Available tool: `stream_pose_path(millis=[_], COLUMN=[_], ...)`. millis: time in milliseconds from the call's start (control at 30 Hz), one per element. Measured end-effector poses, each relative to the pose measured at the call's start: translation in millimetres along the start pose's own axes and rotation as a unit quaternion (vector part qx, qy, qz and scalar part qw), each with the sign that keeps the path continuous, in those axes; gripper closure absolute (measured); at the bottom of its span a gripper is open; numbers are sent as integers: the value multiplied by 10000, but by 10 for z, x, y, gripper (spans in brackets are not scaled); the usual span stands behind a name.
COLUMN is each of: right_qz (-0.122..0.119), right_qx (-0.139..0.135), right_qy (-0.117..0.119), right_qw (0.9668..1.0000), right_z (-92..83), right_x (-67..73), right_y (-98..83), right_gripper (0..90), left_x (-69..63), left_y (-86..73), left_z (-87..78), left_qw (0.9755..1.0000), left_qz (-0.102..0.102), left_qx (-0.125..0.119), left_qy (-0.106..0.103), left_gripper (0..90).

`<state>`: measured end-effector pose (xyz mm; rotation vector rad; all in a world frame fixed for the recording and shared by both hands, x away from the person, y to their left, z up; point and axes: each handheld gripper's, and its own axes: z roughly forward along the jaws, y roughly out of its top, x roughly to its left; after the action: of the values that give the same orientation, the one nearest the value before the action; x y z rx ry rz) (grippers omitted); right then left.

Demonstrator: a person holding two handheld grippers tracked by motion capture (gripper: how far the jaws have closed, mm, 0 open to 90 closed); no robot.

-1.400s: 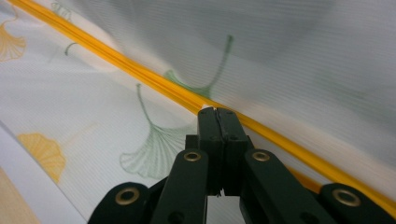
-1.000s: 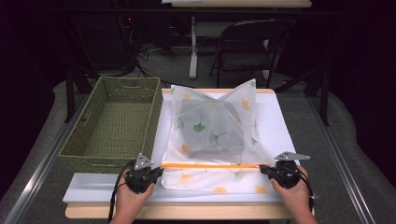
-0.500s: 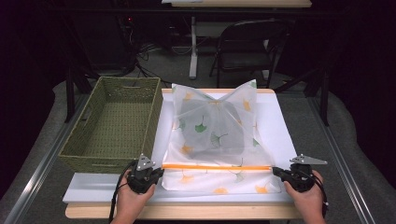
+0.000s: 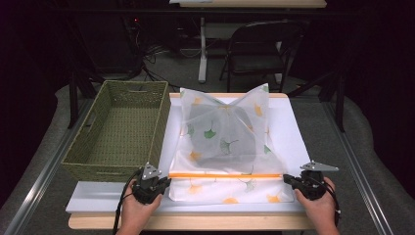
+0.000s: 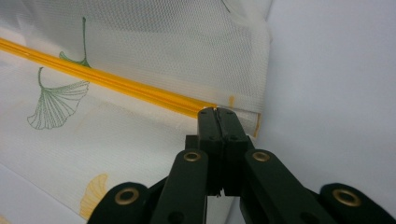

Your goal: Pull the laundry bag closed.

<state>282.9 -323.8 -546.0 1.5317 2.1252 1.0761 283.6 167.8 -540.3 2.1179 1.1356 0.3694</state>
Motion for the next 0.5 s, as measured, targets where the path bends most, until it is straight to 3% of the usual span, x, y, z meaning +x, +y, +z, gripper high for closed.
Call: stream_pose_path(millis=[500], right_qz=[-24], right_qx=[-13], right_qy=[30], right_qw=[10000], right_z=[10], right_x=[14], right_y=[-9], right_gripper=[877], left_x=[-14], left_y=[-13], left_z=[19], left_qw=[10000], left_qz=[25], left_qx=[56], left_qy=[20], left_gripper=[798])
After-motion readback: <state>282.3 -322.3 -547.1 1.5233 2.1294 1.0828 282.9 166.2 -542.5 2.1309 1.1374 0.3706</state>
